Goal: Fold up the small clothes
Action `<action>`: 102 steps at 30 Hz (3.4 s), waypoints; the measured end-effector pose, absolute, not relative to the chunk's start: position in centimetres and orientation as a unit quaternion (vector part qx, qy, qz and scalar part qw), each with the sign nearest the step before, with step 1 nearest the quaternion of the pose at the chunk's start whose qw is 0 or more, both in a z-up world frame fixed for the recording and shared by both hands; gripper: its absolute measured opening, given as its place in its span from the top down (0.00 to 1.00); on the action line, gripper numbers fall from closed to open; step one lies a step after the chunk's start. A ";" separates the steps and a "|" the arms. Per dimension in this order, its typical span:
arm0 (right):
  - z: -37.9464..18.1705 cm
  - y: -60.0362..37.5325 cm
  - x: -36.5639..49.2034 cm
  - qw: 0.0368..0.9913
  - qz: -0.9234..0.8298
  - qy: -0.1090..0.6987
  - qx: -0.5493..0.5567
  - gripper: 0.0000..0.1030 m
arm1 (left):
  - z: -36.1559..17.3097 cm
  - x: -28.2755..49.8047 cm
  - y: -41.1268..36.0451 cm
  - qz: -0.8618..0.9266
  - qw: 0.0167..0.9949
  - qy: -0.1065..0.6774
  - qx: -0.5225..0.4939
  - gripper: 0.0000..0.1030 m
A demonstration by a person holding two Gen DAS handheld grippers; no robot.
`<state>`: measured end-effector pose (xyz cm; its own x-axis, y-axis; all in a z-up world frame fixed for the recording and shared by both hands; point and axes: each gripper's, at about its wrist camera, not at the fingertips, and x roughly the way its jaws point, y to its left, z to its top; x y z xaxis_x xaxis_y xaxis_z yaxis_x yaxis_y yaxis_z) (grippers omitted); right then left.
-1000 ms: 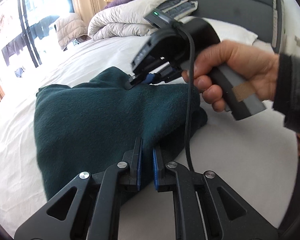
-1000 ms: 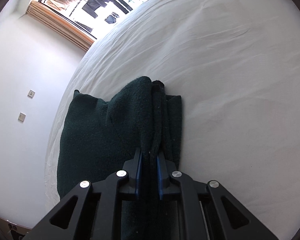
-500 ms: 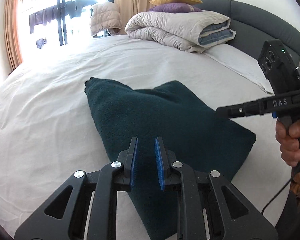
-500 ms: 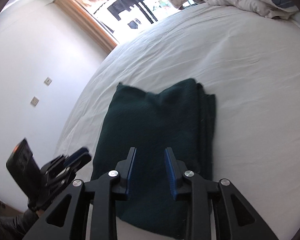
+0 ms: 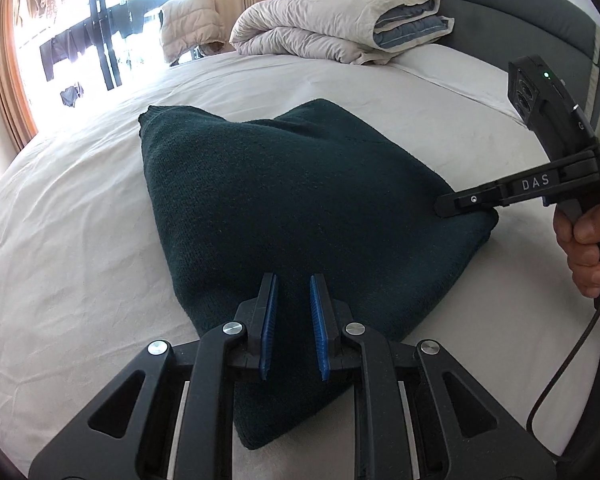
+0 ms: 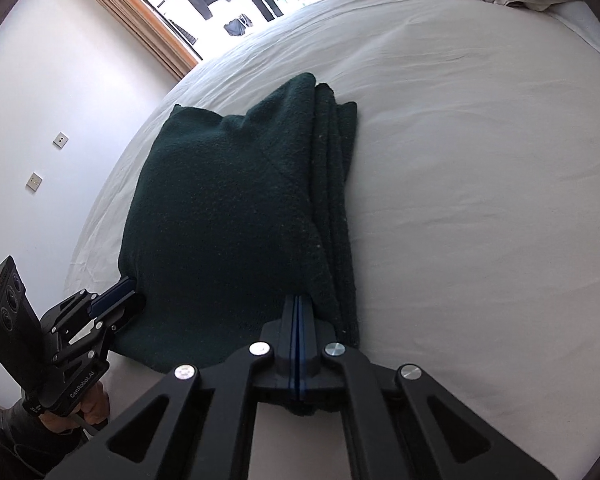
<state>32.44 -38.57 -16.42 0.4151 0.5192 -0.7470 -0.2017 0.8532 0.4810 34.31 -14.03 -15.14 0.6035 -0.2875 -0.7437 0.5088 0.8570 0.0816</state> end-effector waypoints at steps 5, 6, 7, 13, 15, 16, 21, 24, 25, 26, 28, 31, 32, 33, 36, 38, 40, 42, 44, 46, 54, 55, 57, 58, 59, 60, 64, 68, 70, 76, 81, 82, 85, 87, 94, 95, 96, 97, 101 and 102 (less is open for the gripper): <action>-16.9 -38.6 32.0 0.836 0.213 0.482 0.149 1.00 | -16.5 33.0 -14.5 -0.224 0.877 0.386 0.177 0.84; -16.5 -38.5 31.9 0.836 0.208 0.484 0.154 1.00 | -16.5 33.0 -14.6 -0.225 0.876 0.388 0.179 0.84; -15.9 -38.4 31.7 0.837 0.205 0.482 0.158 1.00 | -16.5 32.9 -14.6 -0.228 0.874 0.388 0.182 0.84; -12.7 -35.0 30.4 0.836 0.288 0.440 0.153 0.97 | -14.8 33.7 -13.8 -0.239 0.879 0.375 0.170 0.84; -14.7 -34.1 30.8 0.825 0.278 0.475 0.127 0.97 | -13.6 35.4 -13.1 -0.227 0.887 0.371 0.153 0.84; -16.0 -34.3 31.1 0.816 0.269 0.495 0.129 0.97 | -13.0 36.6 -12.7 -0.221 0.890 0.372 0.142 0.84; -18.5 -36.5 30.7 0.804 0.281 0.484 0.203 1.00 | -11.1 44.3 -13.0 -0.192 0.898 0.374 0.129 0.84; -18.7 -36.7 30.8 0.807 0.288 0.476 0.199 1.00 | -12.1 48.6 -13.7 -0.183 0.889 0.403 0.120 0.84; -18.8 -36.9 30.9 0.805 0.290 0.476 0.204 1.00 | -13.0 49.6 -13.9 -0.176 0.883 0.417 0.127 0.84; -18.8 -36.9 31.0 0.803 0.292 0.476 0.206 1.00 | -13.7 50.3 -13.9 -0.174 0.881 0.422 0.126 0.84; -18.7 -37.1 30.9 0.801 0.295 0.478 0.205 1.00 | -14.4 50.7 -12.8 -0.176 0.885 0.418 0.103 0.84; -17.4 -37.1 31.1 0.792 0.303 0.495 0.188 1.00 | -14.9 50.4 -12.3 -0.177 0.890 0.408 0.100 0.84; -16.2 -36.8 31.5 0.793 0.305 0.495 0.180 0.98 | -14.9 50.4 -12.2 -0.177 0.891 0.405 0.102 0.84; -15.0 -36.8 32.0 0.799 0.310 0.484 0.177 0.94 | -15.0 50.4 -12.2 -0.177 0.893 0.403 0.097 0.84; -11.8 -37.1 34.1 0.808 0.322 0.445 0.215 0.76 | -15.4 50.2 -11.7 -0.180 0.897 0.398 0.073 0.84; -10.9 -36.2 36.7 0.808 0.317 0.445 0.222 0.74 | -15.4 50.1 -11.9 -0.177 0.899 0.393 0.079 0.84; -10.9 -34.5 39.9 0.802 0.322 0.450 0.225 0.74 | -15.6 49.7 -12.1 -0.174 0.900 0.389 0.085 0.84; -11.7 -32.8 43.1 0.784 0.322 0.465 0.255 0.74 | -15.8 49.6 -11.9 -0.177 0.902 0.387 0.079 0.84; -13.1 -31.8 46.0 0.772 0.315 0.477 0.277 0.70 | -15.8 49.7 -11.8 -0.178 0.902 0.386 0.076 0.84; -14.2 -31.1 47.8 0.782 0.281 0.488 0.267 0.61 | -15.9 49.6 -11.8 -0.178 0.903 0.384 0.077 0.84; -17.8 -38.2 46.6 0.777 0.223 0.461 0.365 1.00 | -16.1 49.5 -11.0 -0.186 0.903 0.381 0.063 0.84; -17.3 -38.9 45.9 0.784 0.215 0.452 0.368 1.00 | -16.0 49.5 -10.9 -0.188 0.903 0.382 0.058 0.84; -16.0 -39.5 43.9 0.788 0.229 0.435 0.372 0.87 | -15.6 49.5 -10.4 -0.193 0.902 0.384 0.043 0.84; -15.2 -39.0 42.8 0.787 0.254 0.427 0.366 0.75 | -15.5 49.4 -10.1 -0.193 0.902 0.384 0.036 0.84; -14.6 -38.0 41.8 0.786 0.280 0.422 0.355 0.67 | -15.3 49.1 -9.9 -0.192 0.903 0.383 0.031 0.84; -14.4 -36.8 40.9 0.783 0.301 0.426 0.339 0.60 | -15.1 48.8 -9.7 -0.190 0.904 0.381 0.028 0.84; -16.0 -34.1 38.2 0.789 0.316 0.468 0.243 0.57 | -14.2 46.4 -9.5 -0.188 0.909 0.370 0.039 0.83; -16.9 -37.8 36.2 0.789 0.308 0.458 0.270 0.63 | -13.2 43.4 -7.7 -0.181 0.912 0.364 0.047 0.83; -16.6 -39.7 35.0 0.797 0.292 0.455 0.268 0.64 | -13.0 42.0 -6.1 -0.168 0.912 0.372 0.035 0.83; -14.4 -44.3 33.1 0.829 0.229 0.420 0.289 0.32 | -12.8 40.6 -1.0 -0.156 0.895 0.408 -0.094 0.33; -15.1 -44.1 35.6 0.807 0.230 0.439 0.321 0.31 | -12.2 42.1 -0.4 -0.187 0.859 0.438 -0.188 0.21; -15.5 -43.8 36.3 0.801 0.228 0.450 0.322 0.31 | -12.7 42.5 -0.8 -0.192 0.849 0.455 -0.186 0.21; -17.2 -43.0 38.4 0.778 0.223 0.485 0.331 0.31 | -13.9 43.2 -2.1 -0.197 0.829 0.486 -0.193 0.21; -17.6 -42.2 39.3 0.774 0.230 0.494 0.324 0.31 | -14.9 43.6 -3.1 -0.197 0.820 0.503 -0.190 0.21; -18.1 -39.9 41.8 0.764 0.241 0.518 0.301 0.33 | -16.8 45.2 -5.0 -0.213 0.798 0.523 -0.208 0.27; -18.1 -39.5 42.0 0.766 0.235 0.523 0.291 0.39 | -17.0 45.4 -5.3 -0.220 0.791 0.529 -0.214 0.37; -18.1 -39.1 42.1 0.770 0.231 0.525 0.279 0.49 | -17.2 45.4 -5.3 -0.219 0.788 0.532 -0.220 0.39; -18.0 -38.8 42.0 0.774 0.228 0.526 0.269 0.52 | -17.3 45.3 -5.4 -0.219 0.788 0.531 -0.222 0.41; -17.2 -37.2 41.0 0.795 0.213 0.520 0.227 0.68 | -17.2 45.5 -5.5 -0.221 0.792 0.526 -0.217 0.53; -16.7 -36.7 40.8 0.803 0.207 0.516 0.213 0.71 | -17.0 45.4 -5.5 -0.222 0.793 0.524 -0.216 0.56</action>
<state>40.77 -36.69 -16.74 0.3807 0.5527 -0.7414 -0.1131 0.8235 0.5559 45.43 -5.51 -16.99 0.3521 -0.5789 -0.7355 0.1257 0.8079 -0.5757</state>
